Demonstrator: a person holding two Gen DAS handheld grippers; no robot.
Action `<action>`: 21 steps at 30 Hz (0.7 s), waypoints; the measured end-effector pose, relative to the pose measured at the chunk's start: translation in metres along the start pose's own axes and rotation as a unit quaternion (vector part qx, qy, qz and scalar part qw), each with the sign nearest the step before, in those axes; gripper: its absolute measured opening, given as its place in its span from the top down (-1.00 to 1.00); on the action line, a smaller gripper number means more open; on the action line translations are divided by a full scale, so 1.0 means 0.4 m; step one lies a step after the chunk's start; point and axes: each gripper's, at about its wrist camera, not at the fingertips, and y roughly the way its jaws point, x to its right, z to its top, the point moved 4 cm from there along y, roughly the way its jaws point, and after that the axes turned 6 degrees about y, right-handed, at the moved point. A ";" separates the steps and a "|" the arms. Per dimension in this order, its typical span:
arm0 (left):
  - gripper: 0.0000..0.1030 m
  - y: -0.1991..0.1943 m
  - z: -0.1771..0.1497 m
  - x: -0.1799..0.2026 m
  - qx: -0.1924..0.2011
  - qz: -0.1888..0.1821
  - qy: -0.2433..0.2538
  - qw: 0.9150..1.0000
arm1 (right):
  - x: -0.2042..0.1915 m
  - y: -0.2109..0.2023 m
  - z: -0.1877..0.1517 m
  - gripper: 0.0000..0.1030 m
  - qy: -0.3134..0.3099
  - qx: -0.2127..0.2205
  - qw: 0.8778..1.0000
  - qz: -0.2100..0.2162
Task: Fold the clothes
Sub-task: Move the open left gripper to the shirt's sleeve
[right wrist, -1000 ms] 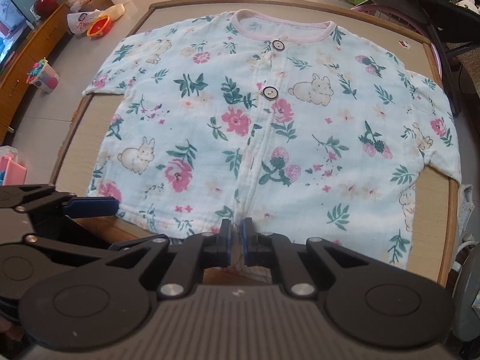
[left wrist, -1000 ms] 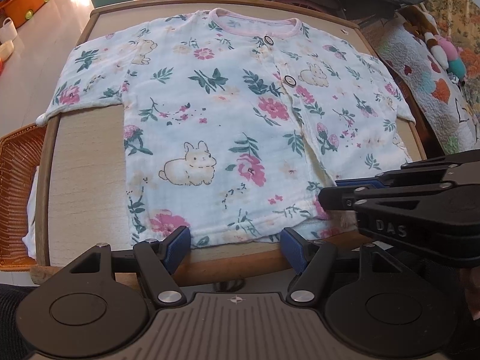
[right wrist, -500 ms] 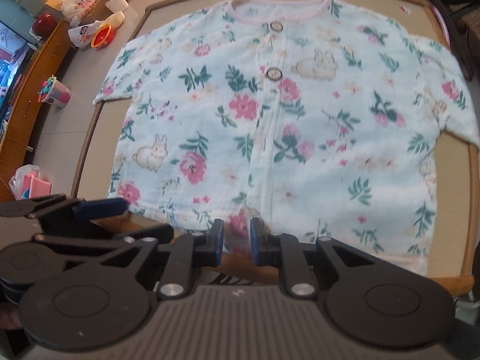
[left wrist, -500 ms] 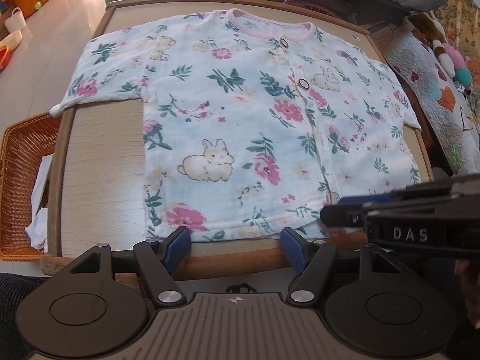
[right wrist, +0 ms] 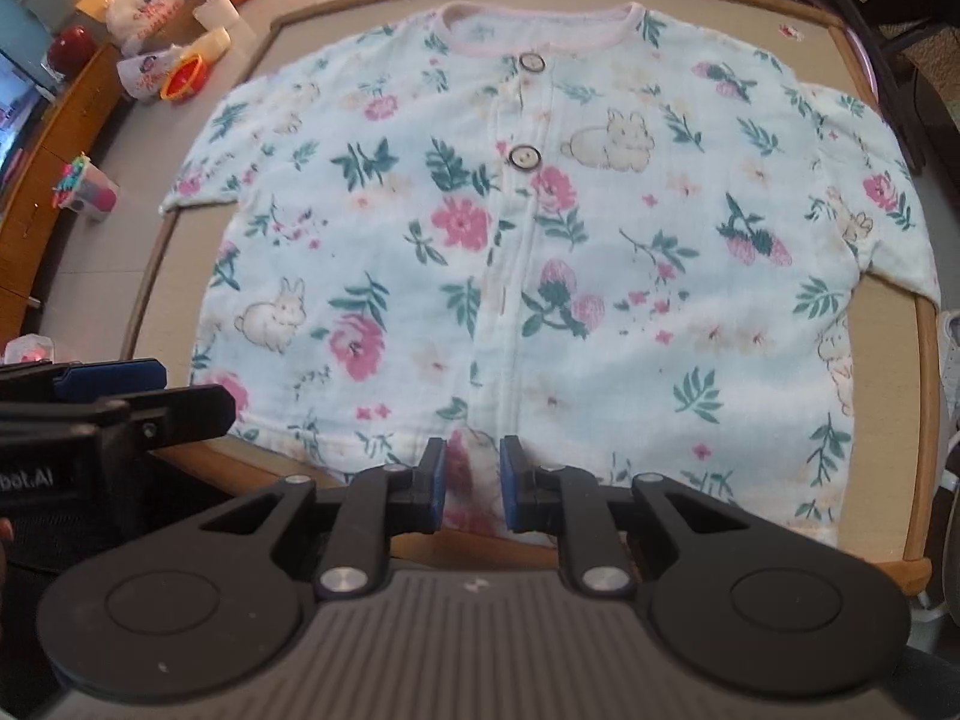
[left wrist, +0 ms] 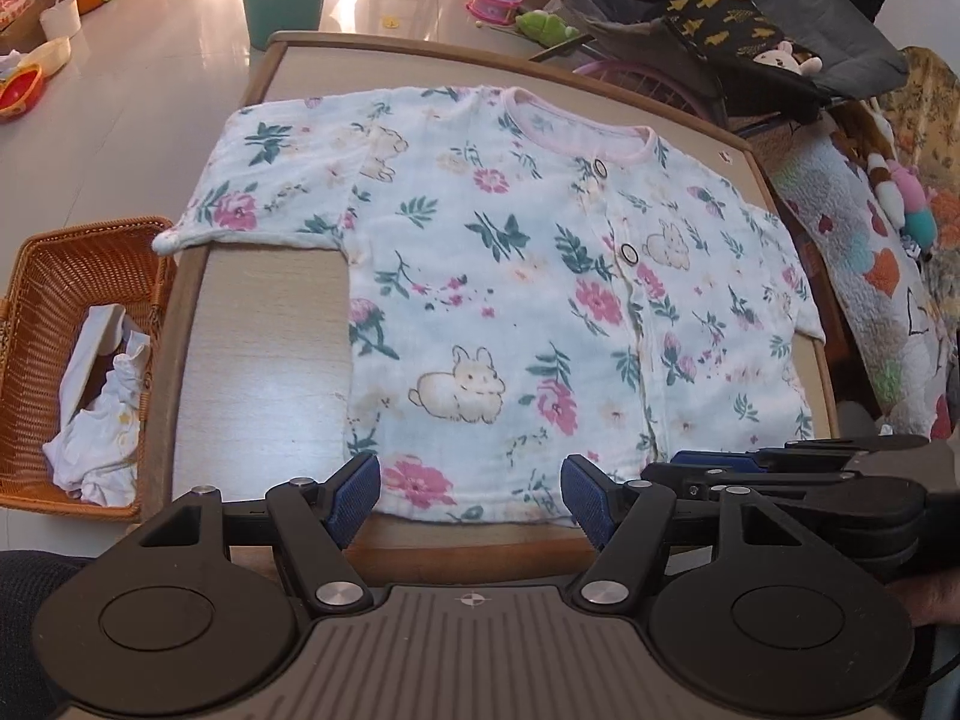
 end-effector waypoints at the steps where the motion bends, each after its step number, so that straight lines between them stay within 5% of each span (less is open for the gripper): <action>1: -0.33 -0.004 0.002 -0.004 0.002 0.001 -0.001 1.000 | -0.001 -0.001 -0.005 0.64 -0.001 0.006 1.000 -0.001; 8: -0.33 -0.043 0.024 -0.068 0.029 -0.023 -0.053 0.998 | -0.019 -0.021 -0.025 0.61 -0.012 0.032 0.999 -0.019; 13: -0.33 -0.087 0.048 -0.125 0.055 -0.023 -0.076 0.995 | -0.010 -0.078 -0.052 0.35 0.009 0.068 0.997 -0.032; 21: -0.33 -0.161 0.099 -0.263 0.090 -0.033 -0.156 0.983 | 0.073 -0.123 -0.122 0.35 0.051 0.091 0.991 -0.081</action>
